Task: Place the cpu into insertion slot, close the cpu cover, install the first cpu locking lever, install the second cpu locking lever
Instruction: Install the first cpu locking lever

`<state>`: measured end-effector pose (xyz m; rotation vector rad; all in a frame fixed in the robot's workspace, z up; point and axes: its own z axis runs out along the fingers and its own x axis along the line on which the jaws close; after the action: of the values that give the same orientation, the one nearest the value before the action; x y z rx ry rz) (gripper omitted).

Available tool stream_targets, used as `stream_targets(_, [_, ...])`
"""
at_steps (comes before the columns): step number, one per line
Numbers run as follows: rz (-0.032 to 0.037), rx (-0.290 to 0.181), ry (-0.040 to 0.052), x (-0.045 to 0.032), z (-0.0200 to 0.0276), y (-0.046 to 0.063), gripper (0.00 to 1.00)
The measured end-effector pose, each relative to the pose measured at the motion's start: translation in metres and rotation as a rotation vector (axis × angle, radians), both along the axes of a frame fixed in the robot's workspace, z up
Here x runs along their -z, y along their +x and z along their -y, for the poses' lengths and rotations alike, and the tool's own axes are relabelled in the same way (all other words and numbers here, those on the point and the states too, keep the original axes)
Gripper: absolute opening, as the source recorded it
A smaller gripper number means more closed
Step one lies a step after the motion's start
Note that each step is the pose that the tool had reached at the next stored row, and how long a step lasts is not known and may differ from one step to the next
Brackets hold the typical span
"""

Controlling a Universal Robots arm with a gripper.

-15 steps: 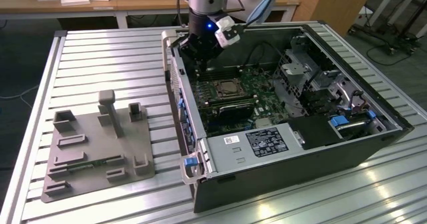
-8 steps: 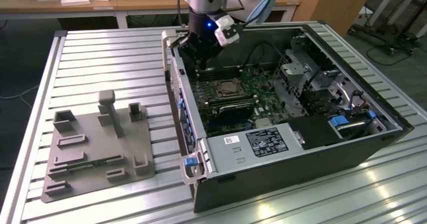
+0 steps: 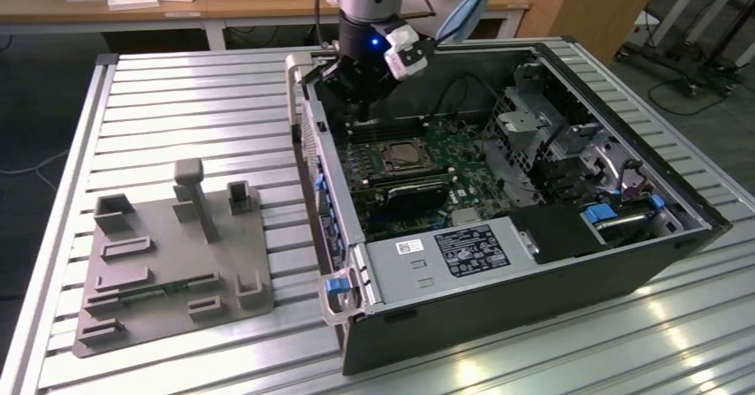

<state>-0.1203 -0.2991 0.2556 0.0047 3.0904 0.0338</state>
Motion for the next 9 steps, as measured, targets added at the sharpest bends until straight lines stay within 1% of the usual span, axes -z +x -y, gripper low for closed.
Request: stream_targets(9, [0.0000,0.000,-0.0001,0.0023,0.0000,0.016,0.10])
